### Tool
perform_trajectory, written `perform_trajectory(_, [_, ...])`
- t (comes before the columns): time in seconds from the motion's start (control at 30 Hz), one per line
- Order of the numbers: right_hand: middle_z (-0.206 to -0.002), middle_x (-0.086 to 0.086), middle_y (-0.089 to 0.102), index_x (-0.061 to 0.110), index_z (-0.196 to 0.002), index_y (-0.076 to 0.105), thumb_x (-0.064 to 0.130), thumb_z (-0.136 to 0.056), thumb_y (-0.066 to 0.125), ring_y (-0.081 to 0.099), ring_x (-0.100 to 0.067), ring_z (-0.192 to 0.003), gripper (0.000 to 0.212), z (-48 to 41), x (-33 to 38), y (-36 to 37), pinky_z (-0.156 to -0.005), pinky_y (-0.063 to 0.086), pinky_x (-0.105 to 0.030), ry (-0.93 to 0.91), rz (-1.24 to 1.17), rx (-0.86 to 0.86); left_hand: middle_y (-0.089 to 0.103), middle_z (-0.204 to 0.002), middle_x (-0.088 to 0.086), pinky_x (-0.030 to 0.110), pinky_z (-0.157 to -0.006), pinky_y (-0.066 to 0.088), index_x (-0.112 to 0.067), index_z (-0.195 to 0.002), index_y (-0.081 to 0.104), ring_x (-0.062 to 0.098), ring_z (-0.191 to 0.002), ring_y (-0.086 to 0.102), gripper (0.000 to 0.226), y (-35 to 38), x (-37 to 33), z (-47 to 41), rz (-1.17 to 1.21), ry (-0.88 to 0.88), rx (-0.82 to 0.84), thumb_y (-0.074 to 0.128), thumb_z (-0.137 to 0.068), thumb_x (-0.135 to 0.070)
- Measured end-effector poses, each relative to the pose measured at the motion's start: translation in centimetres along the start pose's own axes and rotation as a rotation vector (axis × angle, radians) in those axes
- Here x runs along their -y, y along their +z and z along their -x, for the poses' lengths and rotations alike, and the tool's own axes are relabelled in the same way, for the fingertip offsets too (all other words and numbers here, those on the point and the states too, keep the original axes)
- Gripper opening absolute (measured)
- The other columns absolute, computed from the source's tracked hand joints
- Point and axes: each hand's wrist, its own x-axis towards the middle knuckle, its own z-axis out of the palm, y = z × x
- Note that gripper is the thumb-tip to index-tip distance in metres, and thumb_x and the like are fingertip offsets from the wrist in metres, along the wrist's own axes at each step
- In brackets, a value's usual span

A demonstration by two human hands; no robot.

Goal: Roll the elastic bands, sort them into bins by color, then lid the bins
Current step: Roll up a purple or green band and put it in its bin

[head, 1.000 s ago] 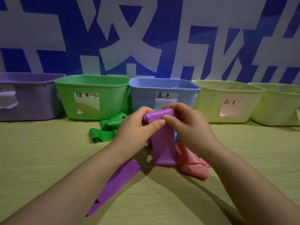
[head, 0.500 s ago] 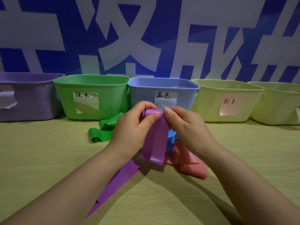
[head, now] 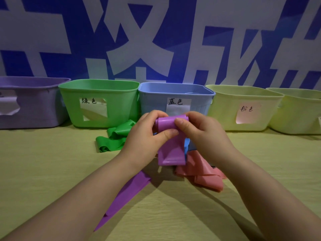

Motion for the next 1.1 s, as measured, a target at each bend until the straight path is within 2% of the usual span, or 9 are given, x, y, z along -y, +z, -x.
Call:
perform_trajectory(0.1, [-0.055,0.009,0.055,0.021,-0.063,0.055,0.039,-0.089,0.053,0.05,-0.004,-0.056,0.032,-0.12,-0.13,0.05,-0.062,0.042,-0.031,0.056,-0.04,0.022,0.061,-0.089,0.0,0.043,-0.075,0.052,-0.038,-0.087,0.054,0.012,-0.075,0.056,0.026,-0.08,-0.22,0.16,-0.004,0.054,-0.039,0.073,-0.072,-0.031])
perform_trajectory(0.27, [-0.055,0.011,0.061,0.024,-0.061,0.066,0.047,-0.088,0.05,0.054,-0.001,-0.057,0.04,-0.23,-0.57,0.19,-0.071,0.046,-0.034,0.153,-0.221,0.036,0.059,-0.08,-0.008,0.037,-0.068,0.05,-0.036,-0.085,0.056,0.008,-0.071,0.054,0.025,-0.18,-0.35,0.15,-0.059,0.098,-0.045,0.062,-0.066,-0.052])
perform_trajectory(0.4, [-0.08,0.013,0.063,0.029,-0.095,0.062,0.059,-0.066,0.055,0.059,0.001,-0.074,0.042,-0.14,-0.55,0.45,-0.071,0.045,-0.023,0.142,-0.32,0.062,0.058,-0.077,-0.006,0.034,-0.06,0.047,-0.031,-0.083,0.056,0.011,-0.069,0.054,0.023,-0.41,-0.46,0.18,-0.06,0.082,-0.058,0.065,-0.076,-0.051])
perform_trajectory(0.57, [-0.087,0.001,0.065,0.022,-0.094,0.06,0.019,-0.081,0.063,0.061,-0.008,-0.081,0.014,-0.03,-0.01,-0.06,-0.07,0.053,-0.02,0.166,-0.486,0.138,0.057,-0.071,-0.009,0.032,-0.057,0.043,-0.028,-0.082,0.055,0.011,-0.065,0.052,0.017,-0.38,-0.38,0.1,-0.057,0.03,-0.074,0.063,-0.079,-0.043])
perform_trajectory(0.63, [-0.087,0.0,0.065,0.019,-0.095,0.06,0.009,-0.082,0.062,0.062,-0.007,-0.081,0.016,-0.06,0.02,-0.22,-0.071,0.054,-0.018,0.185,-0.524,0.149,0.058,-0.071,-0.009,0.034,-0.059,0.045,-0.029,-0.081,0.055,0.012,-0.068,0.055,0.014,-0.39,-0.28,0.05,-0.038,0.008,-0.076,0.064,-0.082,-0.039])
perform_trajectory(0.73, [-0.082,0.0,0.066,0.015,-0.092,0.061,0.002,-0.082,0.063,0.063,-0.006,-0.075,0.016,-0.16,0.06,-0.14,-0.07,0.053,-0.015,0.199,-0.531,0.147,0.058,-0.067,-0.014,0.025,-0.058,0.043,-0.029,-0.078,0.055,0.003,-0.063,0.051,0.017,-0.45,-0.46,0.07,-0.008,0.008,-0.094,0.06,-0.074,-0.045])
perform_trajectory(0.83, [-0.074,-0.002,0.064,0.01,-0.089,0.064,0.013,-0.087,0.059,0.061,-0.008,-0.069,0.005,-0.11,0.02,-0.18,-0.07,0.05,-0.017,0.22,-0.482,0.153,0.06,-0.077,-0.011,0.027,-0.063,0.048,-0.034,-0.085,0.053,0.006,-0.07,0.055,0.022,-0.39,-0.77,0.21,-0.022,0.023,-0.068,0.067,-0.075,-0.048])
perform_trajectory(0.97, [-0.071,-0.005,0.062,0.011,-0.083,0.066,0.024,-0.091,0.054,0.058,-0.006,-0.064,0.02,-0.11,0.16,-0.28,-0.069,0.047,-0.016,0.252,-0.451,0.145,0.058,-0.084,-0.012,0.027,-0.069,0.051,-0.039,-0.091,0.049,0.004,-0.073,0.056,0.031,-0.36,-0.79,0.28,-0.081,0.08,-0.056,0.07,-0.077,-0.021])
perform_trajectory(1.1, [-0.065,-0.004,0.062,0.013,-0.069,0.064,0.039,-0.09,0.049,0.055,-0.008,-0.062,0.037,-0.26,0.24,-0.24,-0.072,0.044,-0.021,0.336,-0.407,0.138,0.06,-0.074,-0.017,0.024,-0.063,0.048,-0.036,-0.087,0.052,-0.001,-0.064,0.053,0.027,-0.48,-0.81,0.27,-0.053,0.084,-0.046,0.073,-0.074,-0.025])
